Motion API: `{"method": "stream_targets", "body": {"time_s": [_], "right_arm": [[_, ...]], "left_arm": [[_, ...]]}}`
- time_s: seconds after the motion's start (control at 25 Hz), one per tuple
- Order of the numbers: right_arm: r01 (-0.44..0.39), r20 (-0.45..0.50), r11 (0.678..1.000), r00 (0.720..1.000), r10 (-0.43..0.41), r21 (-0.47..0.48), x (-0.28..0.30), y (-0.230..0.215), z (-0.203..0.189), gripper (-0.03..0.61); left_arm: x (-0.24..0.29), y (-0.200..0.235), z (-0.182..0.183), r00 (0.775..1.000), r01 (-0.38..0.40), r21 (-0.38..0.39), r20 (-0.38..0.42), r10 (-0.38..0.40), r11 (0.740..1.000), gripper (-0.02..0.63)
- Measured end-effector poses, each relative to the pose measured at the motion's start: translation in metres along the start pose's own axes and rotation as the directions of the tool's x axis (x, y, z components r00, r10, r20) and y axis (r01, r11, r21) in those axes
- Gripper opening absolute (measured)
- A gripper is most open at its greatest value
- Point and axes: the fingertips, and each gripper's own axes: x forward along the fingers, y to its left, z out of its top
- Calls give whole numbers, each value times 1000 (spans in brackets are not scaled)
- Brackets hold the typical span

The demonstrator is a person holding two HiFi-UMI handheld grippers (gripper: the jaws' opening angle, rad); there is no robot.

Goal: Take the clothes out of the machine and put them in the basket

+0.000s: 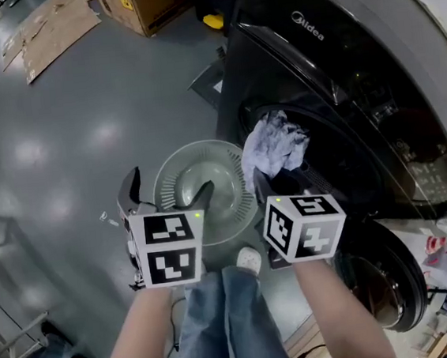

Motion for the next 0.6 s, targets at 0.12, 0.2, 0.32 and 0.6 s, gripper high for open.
{"method": "stream_targets", "body": {"time_s": [0.12, 0.2, 0.32, 0.6], "right_arm": [[-50, 19, 998, 999, 49, 40, -5, 22, 3, 49], [-83, 15, 996, 996, 83, 28, -5, 38, 2, 50], [-108, -1, 994, 994, 108, 20, -5, 54, -2, 49], [-254, -35, 963, 965, 259, 92, 6, 100, -15, 51]], "left_arm": [[-8, 8, 2, 1000, -9, -11, 15, 9, 1000, 560], [-12, 13, 1, 1000, -16, -26, 20, 17, 1000, 560], [-17, 19, -3, 1000, -18, -34, 20, 19, 999, 560], [-23, 42, -16, 999, -35, -77, 14, 36, 996, 560]]}}
